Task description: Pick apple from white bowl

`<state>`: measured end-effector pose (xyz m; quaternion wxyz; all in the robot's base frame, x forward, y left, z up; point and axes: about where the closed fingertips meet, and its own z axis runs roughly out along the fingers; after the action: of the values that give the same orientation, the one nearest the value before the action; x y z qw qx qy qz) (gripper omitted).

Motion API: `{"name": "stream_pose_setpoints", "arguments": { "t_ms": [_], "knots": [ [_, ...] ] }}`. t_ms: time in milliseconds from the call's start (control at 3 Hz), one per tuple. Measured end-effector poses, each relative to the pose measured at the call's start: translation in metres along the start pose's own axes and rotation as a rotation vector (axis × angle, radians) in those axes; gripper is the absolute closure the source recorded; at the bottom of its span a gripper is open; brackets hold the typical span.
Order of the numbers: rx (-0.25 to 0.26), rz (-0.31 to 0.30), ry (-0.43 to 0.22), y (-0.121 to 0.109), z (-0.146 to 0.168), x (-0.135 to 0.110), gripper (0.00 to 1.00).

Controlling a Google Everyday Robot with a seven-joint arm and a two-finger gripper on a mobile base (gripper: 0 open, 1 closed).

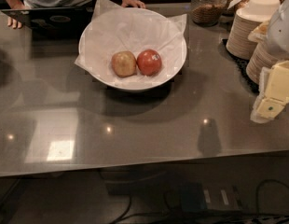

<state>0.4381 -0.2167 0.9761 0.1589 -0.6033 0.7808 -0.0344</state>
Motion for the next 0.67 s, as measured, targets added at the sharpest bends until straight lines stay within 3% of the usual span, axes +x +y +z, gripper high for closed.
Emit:
{"name": "stream_pose_setpoints", "arguments": {
  "t_ms": [333,667],
  "knots": [
    [0.0,0.0,0.0,0.0,0.0,0.0,0.0],
    [0.016,-0.038,-0.016,-0.009,0.008,-0.013,0.0]
  ]
}}
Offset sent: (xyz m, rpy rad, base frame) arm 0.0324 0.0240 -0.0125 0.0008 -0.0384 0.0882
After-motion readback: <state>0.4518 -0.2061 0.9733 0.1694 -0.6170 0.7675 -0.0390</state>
